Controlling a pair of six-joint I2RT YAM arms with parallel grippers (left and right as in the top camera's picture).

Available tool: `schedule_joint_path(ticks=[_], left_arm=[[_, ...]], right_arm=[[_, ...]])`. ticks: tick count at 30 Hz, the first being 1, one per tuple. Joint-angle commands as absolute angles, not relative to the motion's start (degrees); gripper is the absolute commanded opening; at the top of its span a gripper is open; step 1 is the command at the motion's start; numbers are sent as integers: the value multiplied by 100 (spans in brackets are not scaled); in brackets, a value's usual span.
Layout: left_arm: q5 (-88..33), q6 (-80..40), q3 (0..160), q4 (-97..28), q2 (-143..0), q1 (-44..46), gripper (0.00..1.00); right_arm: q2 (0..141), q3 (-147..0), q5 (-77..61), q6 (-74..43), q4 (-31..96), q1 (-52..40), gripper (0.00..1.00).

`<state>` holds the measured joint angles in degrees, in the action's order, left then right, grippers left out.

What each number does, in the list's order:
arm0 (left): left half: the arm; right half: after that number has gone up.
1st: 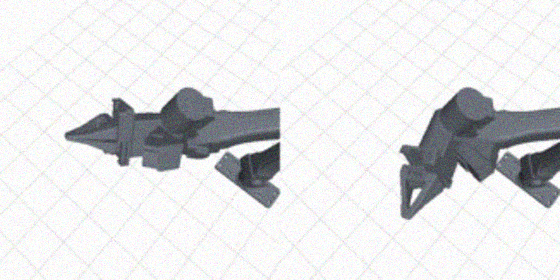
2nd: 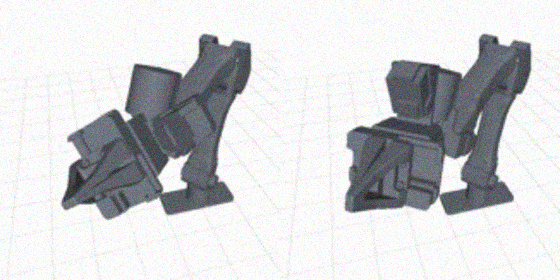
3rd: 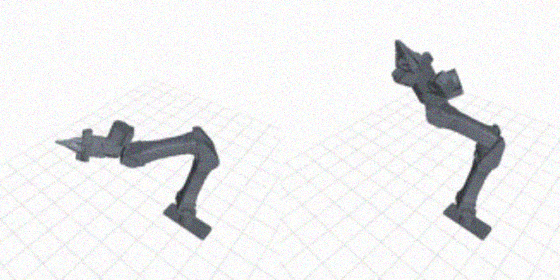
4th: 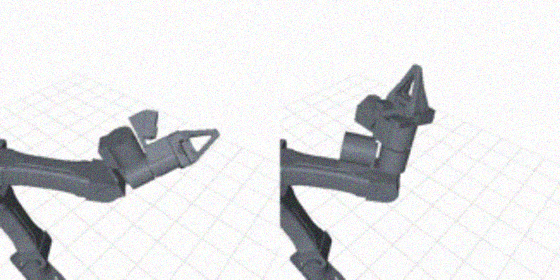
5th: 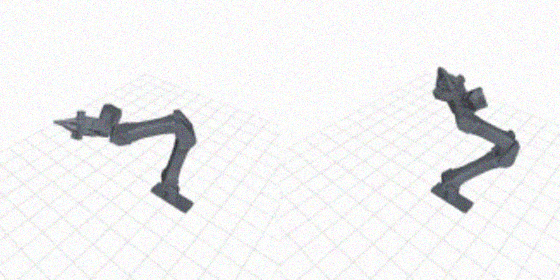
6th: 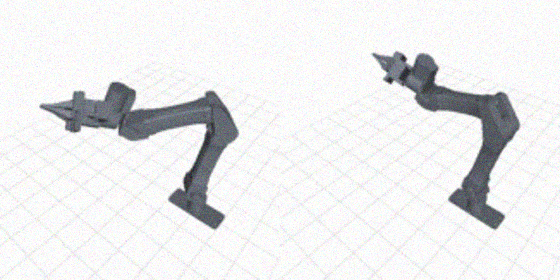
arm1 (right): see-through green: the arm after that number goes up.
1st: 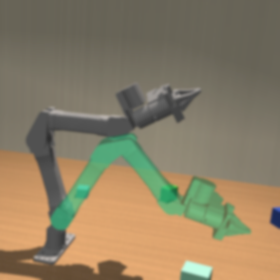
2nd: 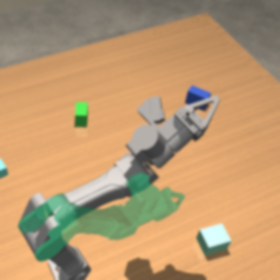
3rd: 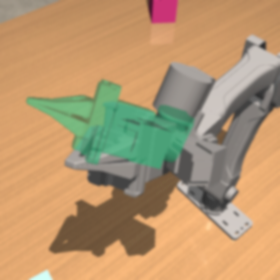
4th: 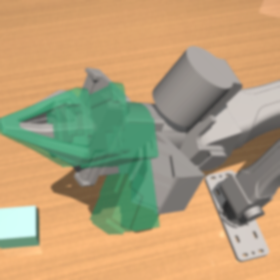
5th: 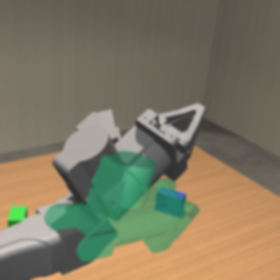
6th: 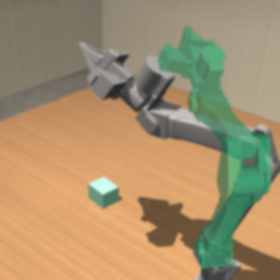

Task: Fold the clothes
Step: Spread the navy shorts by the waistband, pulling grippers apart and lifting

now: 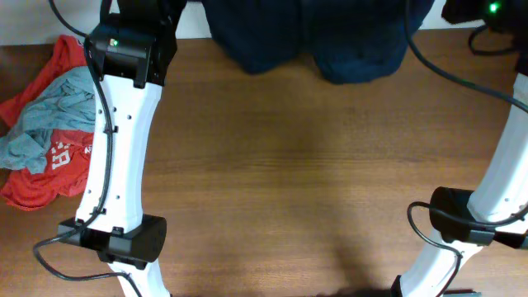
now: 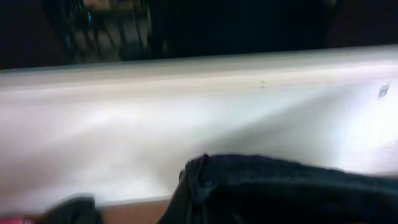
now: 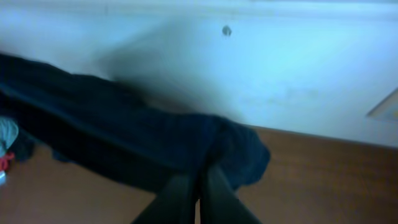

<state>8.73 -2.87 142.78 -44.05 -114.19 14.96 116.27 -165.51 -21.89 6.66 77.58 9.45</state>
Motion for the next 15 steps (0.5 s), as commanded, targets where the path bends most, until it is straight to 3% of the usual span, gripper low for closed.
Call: schedule_joint_path(ticks=[1,15], left_arm=[[1028,-298,14352,-4705,-11271,1398,1],[1026,-303,14352,-6368,-9730,1516,1]], right_arm=[[11581,-16582,-2051,657,8005,1052,4],[10057,-16584,-2043,659,9268,1052,4]])
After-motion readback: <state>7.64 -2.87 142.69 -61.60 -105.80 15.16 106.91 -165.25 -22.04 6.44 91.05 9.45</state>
